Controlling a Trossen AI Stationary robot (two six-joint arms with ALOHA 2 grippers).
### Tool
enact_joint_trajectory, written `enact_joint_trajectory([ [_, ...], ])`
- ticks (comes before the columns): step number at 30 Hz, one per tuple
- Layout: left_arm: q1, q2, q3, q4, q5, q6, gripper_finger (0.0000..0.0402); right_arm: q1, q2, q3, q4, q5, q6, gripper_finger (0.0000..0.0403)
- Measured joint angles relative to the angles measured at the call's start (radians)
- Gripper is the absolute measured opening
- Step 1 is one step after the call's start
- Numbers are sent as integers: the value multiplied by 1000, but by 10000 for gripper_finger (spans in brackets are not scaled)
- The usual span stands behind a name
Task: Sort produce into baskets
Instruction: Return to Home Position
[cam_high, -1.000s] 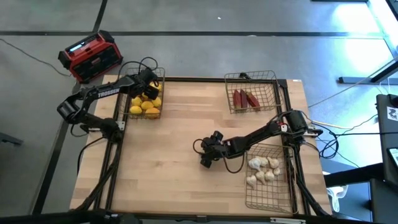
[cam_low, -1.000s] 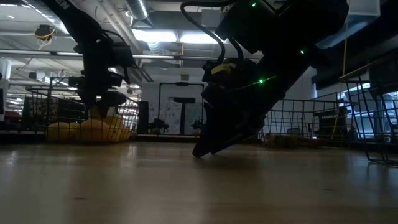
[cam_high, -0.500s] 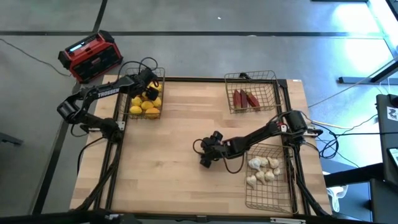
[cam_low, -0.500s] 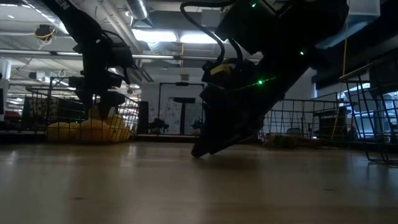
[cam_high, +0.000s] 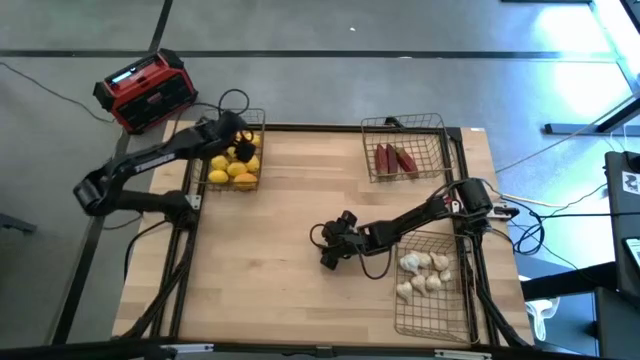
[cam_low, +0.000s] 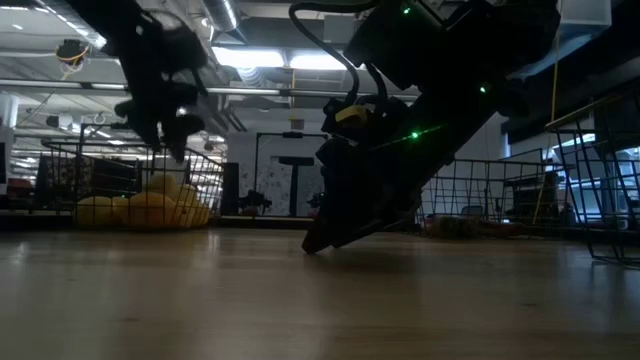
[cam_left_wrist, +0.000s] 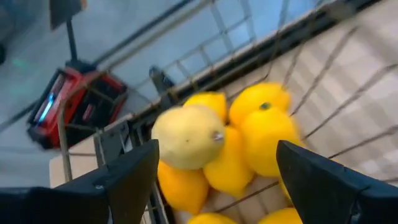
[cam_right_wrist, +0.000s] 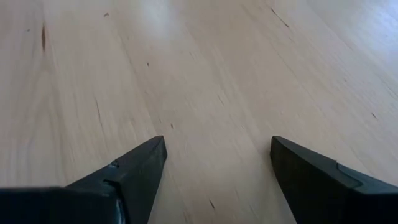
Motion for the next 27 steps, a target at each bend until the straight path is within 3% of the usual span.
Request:
enact_joint_trajectory([
  [5, -78, -133, 0, 3, 35, 4, 320, 0, -2, 0, 1, 0, 0, 291],
  [14, -228, -288, 0, 13, 367, -27, 320, -1, -79, -2, -43, 15, -60, 291],
  [21, -387, -296, -3, 16, 377, -74, 320, -1, -223, -2, -118, 9, -170, 291],
  [27, -602, -299, -54, 182, 385, -56, 301, -1, -378, -1, -199, -51, -267, 291],
])
